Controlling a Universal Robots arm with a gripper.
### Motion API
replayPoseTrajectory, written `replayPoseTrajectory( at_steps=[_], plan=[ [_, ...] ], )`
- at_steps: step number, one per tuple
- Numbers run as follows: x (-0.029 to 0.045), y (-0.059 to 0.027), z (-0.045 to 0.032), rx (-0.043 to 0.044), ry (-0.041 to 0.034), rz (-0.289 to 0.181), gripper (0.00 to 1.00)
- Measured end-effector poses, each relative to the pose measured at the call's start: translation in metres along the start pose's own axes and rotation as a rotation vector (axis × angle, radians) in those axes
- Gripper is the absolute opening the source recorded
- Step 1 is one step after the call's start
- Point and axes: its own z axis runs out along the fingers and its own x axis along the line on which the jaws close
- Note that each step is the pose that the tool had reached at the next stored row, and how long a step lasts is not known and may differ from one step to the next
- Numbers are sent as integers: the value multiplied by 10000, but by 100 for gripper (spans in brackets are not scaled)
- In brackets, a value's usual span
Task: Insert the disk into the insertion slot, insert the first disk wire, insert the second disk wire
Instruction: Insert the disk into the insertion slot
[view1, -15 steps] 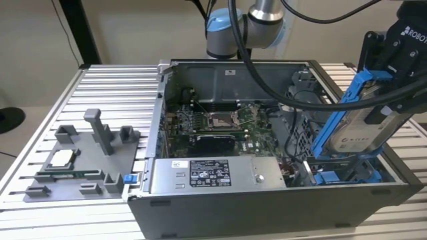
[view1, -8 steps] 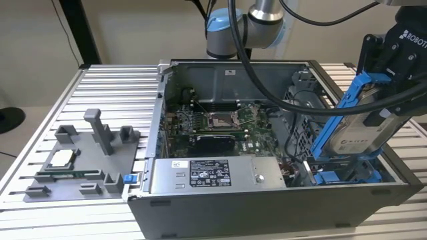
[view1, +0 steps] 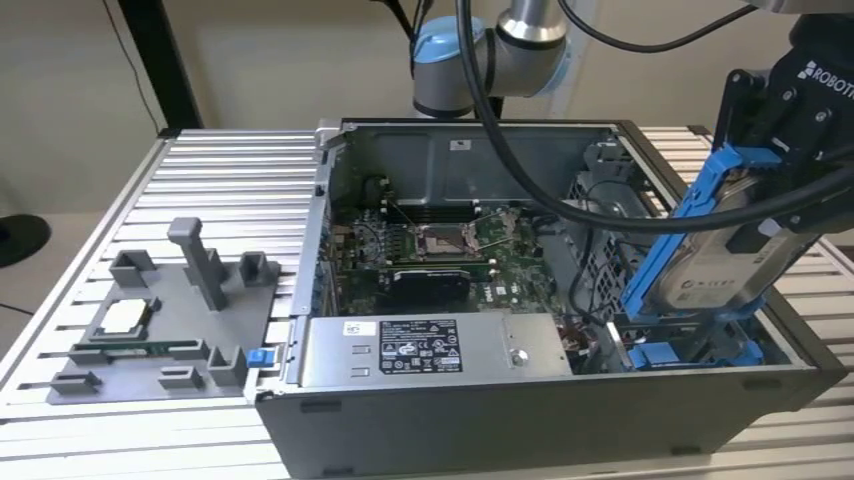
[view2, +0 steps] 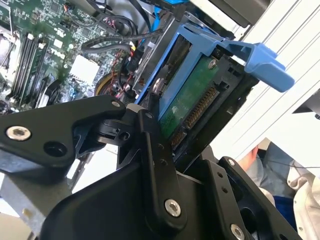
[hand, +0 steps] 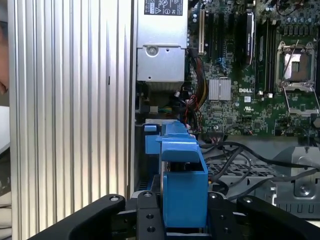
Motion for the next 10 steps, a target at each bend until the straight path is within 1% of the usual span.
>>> replayPoseTrajectory(
  at_steps=[10],
  plan=[
    [0,-9,43,0,0,0,0]
  ],
)
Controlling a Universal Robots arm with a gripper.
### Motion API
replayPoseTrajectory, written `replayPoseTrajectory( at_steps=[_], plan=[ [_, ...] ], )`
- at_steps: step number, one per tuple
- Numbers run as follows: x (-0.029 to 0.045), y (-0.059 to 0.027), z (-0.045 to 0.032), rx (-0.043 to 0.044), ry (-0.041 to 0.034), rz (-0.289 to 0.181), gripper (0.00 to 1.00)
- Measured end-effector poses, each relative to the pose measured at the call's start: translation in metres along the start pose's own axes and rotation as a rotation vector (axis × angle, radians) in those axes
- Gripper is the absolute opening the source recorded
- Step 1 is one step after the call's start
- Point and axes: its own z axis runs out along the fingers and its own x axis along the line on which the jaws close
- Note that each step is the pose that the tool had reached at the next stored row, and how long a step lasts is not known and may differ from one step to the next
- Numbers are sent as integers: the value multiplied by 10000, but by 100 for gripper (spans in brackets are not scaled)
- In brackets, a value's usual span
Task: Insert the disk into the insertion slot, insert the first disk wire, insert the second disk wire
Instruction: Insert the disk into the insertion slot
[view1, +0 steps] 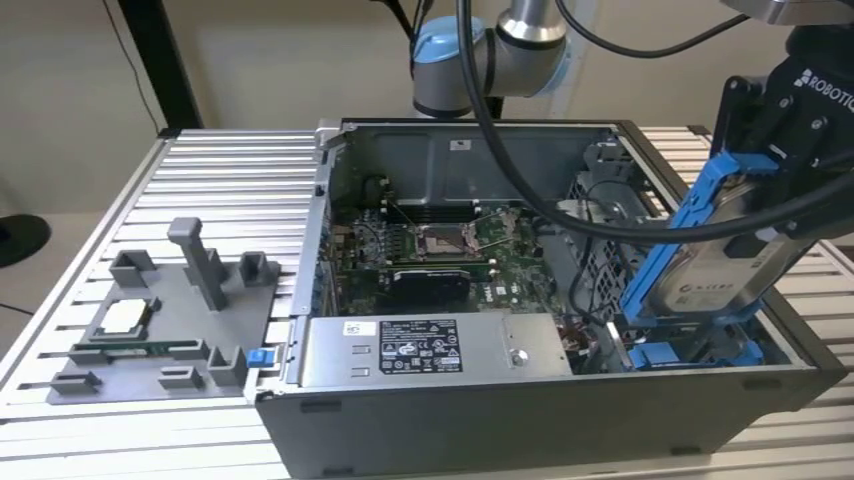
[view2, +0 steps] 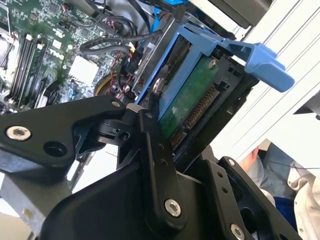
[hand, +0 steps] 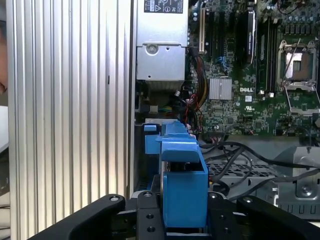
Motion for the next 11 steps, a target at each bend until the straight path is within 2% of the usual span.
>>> replayPoseTrajectory(
  at_steps=[11],
  plan=[
    [0,-1,18,0,-4,0,0]
  ],
)
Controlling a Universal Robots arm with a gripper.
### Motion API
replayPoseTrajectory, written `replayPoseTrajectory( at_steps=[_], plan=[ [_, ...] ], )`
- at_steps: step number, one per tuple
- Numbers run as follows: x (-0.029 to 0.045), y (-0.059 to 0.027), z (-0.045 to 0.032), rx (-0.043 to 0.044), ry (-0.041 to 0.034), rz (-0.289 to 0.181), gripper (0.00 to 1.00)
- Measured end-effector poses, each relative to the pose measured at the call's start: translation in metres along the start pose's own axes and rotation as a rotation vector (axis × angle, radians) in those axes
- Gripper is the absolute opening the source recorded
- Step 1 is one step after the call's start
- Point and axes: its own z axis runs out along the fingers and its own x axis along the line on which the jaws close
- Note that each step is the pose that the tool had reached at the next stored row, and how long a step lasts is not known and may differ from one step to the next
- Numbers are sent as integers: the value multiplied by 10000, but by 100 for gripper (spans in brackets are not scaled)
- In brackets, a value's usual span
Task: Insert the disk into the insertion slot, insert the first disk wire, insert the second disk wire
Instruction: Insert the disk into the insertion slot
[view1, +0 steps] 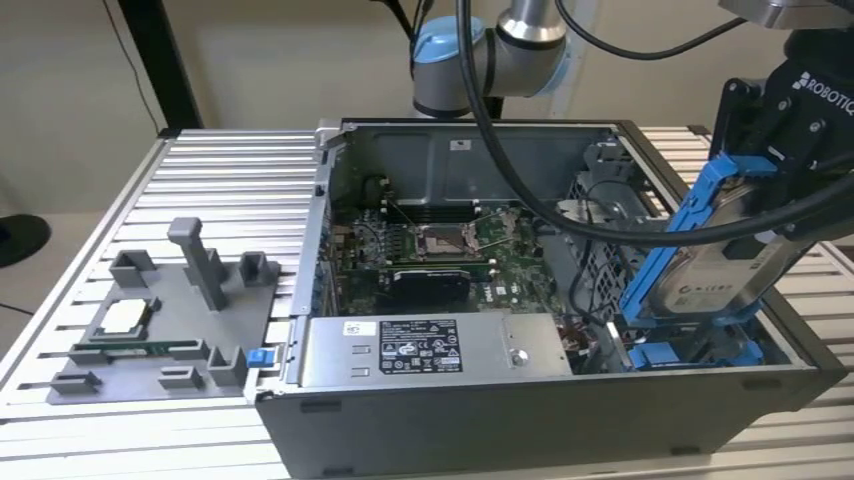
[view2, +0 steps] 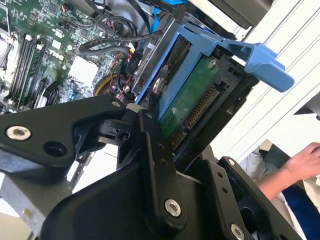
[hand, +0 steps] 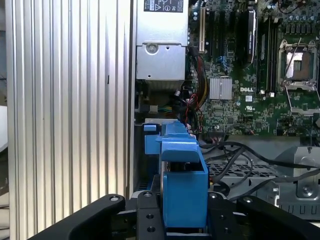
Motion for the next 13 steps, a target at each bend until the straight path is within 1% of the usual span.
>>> replayPoseTrajectory(
  at_steps=[7,13],
  plan=[
    [12,-12,55,0,-2,-3,0],
    [15,-51,137,0,-18,-1,0]
  ],
)
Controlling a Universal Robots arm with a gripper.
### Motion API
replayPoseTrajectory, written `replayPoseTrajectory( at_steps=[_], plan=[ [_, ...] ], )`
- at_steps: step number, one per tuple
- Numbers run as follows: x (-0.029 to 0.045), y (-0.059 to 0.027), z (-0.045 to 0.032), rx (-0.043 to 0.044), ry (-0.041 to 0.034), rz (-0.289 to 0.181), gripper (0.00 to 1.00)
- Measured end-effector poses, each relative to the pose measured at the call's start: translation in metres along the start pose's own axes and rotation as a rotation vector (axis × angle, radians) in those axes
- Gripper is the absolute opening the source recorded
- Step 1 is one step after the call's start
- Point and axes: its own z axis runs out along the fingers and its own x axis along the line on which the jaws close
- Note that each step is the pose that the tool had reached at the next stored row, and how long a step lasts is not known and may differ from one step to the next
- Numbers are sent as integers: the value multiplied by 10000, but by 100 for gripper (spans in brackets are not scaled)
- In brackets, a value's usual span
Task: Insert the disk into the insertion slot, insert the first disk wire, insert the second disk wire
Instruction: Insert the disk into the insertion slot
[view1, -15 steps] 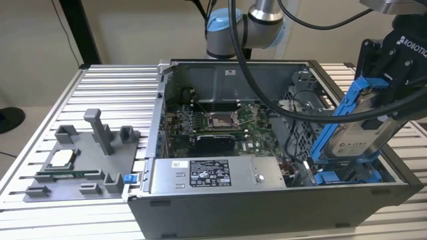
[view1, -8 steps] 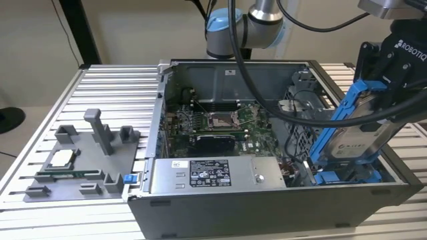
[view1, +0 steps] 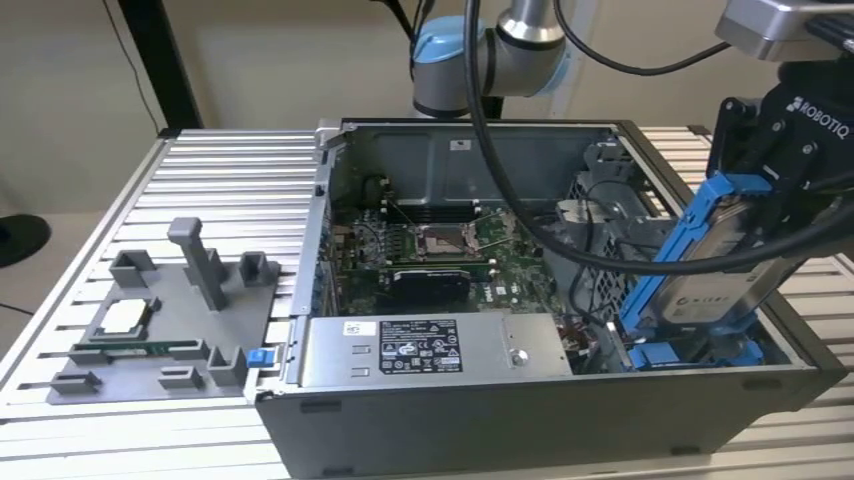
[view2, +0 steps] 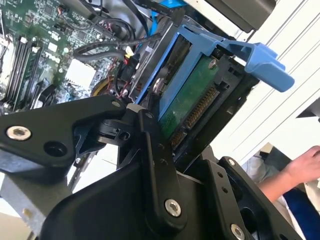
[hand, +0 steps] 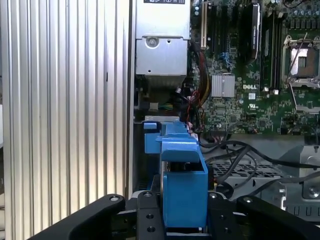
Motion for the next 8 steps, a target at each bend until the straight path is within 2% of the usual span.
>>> replayPoseTrajectory(
  at_steps=[8],
  plan=[
    [0,-23,133,0,-33,-1,0]
  ],
)
